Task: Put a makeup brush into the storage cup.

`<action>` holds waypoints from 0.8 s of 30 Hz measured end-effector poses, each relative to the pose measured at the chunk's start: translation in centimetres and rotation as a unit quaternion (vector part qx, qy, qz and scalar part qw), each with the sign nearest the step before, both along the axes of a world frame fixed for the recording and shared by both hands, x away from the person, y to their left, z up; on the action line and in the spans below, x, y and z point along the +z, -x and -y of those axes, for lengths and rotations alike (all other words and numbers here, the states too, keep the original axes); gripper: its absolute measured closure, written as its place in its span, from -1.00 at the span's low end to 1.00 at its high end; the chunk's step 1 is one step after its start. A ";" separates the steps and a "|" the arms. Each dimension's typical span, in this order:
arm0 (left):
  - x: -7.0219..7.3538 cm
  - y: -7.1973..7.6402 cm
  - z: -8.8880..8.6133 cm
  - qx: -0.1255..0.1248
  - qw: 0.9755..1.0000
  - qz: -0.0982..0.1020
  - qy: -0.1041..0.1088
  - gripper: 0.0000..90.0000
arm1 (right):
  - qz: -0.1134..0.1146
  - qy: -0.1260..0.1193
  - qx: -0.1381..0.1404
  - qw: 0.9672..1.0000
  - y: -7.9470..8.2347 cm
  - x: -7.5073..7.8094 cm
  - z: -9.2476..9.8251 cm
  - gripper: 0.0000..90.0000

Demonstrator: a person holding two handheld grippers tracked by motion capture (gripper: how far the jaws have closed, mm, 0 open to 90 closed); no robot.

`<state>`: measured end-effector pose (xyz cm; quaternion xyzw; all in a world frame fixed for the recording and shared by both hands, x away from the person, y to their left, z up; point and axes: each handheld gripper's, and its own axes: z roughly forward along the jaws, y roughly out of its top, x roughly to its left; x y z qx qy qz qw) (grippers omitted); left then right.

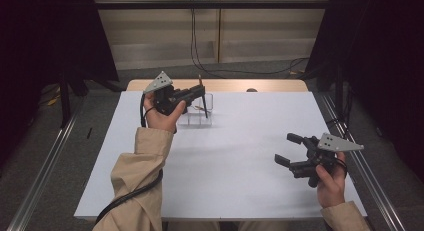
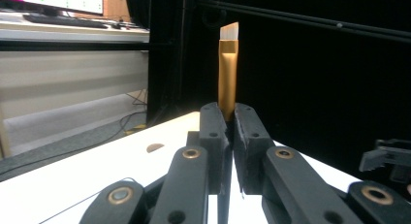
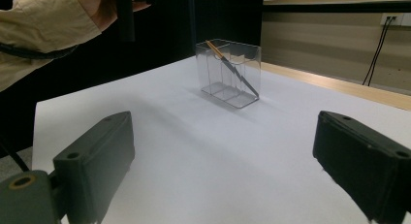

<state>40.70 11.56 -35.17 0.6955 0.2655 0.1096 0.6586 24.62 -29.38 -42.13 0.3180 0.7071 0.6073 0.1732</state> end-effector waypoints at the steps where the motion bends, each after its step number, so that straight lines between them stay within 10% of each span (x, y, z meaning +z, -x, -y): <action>1: -0.1 -0.1 0.0 0.003 1.000 0.001 -0.003 0.86 | 0.001 0.000 0.000 1.000 0.0 0.0 0.0 -0.84; 24: -0.6 -1.9 0.5 0.055 0.998 0.017 -0.018 0.86 | 0.002 -0.003 0.001 1.000 0.0 0.1 0.1 -0.83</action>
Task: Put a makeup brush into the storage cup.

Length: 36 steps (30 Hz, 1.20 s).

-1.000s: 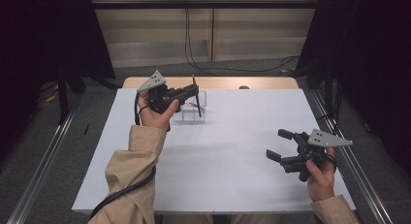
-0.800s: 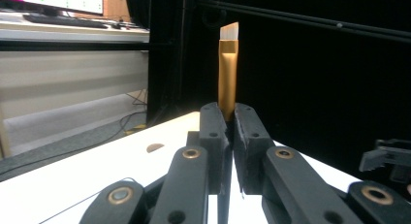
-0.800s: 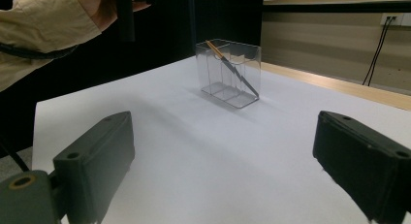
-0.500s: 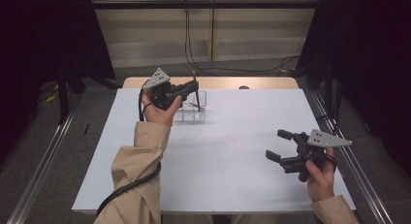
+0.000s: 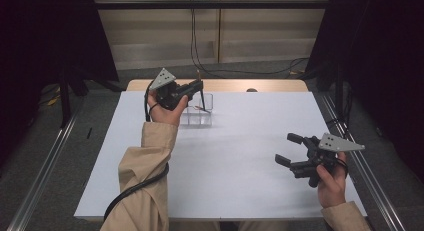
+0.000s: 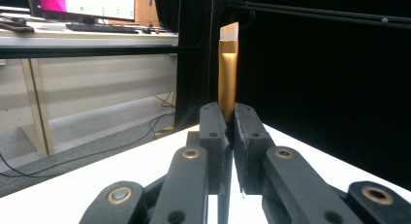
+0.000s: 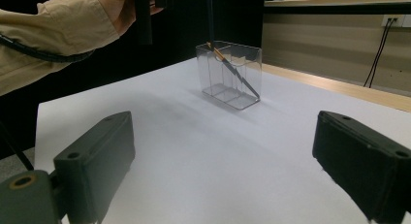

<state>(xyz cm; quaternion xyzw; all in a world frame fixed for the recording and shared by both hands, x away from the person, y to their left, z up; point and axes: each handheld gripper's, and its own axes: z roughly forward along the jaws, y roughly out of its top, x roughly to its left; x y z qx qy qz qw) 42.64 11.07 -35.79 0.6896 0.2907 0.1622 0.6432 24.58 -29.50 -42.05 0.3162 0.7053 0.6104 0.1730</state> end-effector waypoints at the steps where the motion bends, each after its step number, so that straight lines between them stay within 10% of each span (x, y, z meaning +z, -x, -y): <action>1: 0.0 0.0 0.0 0.001 1.000 0.000 0.000 0.86 | 0.000 0.001 -0.001 1.000 0.0 0.0 0.0 -0.83; 36: -1.4 -2.6 2.0 0.026 1.000 -0.006 -0.017 0.86 | 0.000 0.005 0.003 1.000 0.0 -0.2 0.1 -0.83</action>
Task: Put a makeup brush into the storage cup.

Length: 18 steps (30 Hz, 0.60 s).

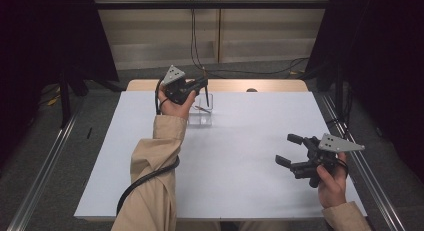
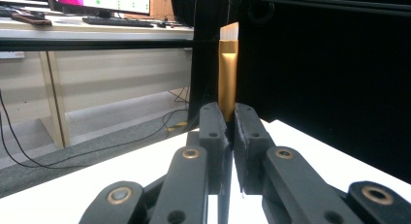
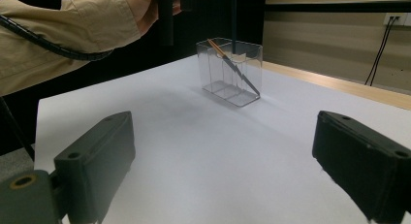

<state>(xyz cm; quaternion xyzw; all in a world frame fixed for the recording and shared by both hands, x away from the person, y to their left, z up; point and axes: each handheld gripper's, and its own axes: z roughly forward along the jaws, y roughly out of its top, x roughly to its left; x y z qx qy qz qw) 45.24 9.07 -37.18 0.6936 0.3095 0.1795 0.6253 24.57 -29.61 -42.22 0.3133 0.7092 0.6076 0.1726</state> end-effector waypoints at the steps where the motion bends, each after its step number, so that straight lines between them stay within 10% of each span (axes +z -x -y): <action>1: 0.0 0.0 0.0 0.002 1.000 0.000 -0.001 0.86 | 0.000 0.000 0.000 1.000 0.0 0.0 0.0 -0.83; 18: -0.2 -0.7 -0.1 0.007 1.000 0.003 -0.001 0.85 | -0.002 0.002 0.000 1.000 0.0 0.0 0.0 -0.83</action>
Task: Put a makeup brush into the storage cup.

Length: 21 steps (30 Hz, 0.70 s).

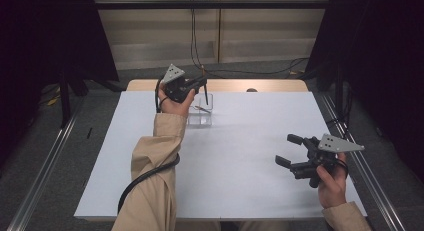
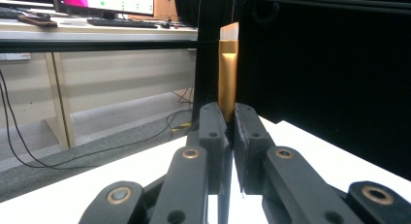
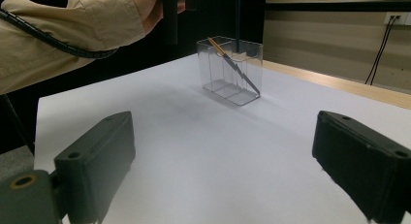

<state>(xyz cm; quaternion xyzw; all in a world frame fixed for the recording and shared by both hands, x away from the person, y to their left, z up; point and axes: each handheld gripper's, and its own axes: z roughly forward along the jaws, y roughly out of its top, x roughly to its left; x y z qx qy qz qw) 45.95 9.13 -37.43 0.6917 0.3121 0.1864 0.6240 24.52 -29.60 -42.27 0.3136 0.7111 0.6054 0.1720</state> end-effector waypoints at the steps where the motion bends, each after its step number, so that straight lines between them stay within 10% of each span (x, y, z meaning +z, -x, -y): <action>1: 0.0 0.0 0.0 0.000 1.000 0.000 0.002 0.85 | 0.000 0.000 0.001 1.000 0.0 0.0 0.0 -0.83; 21: -1.1 0.1 0.7 -0.002 1.000 -0.006 -0.010 0.85 | -0.001 0.001 0.004 1.000 0.0 0.0 -0.1 -0.83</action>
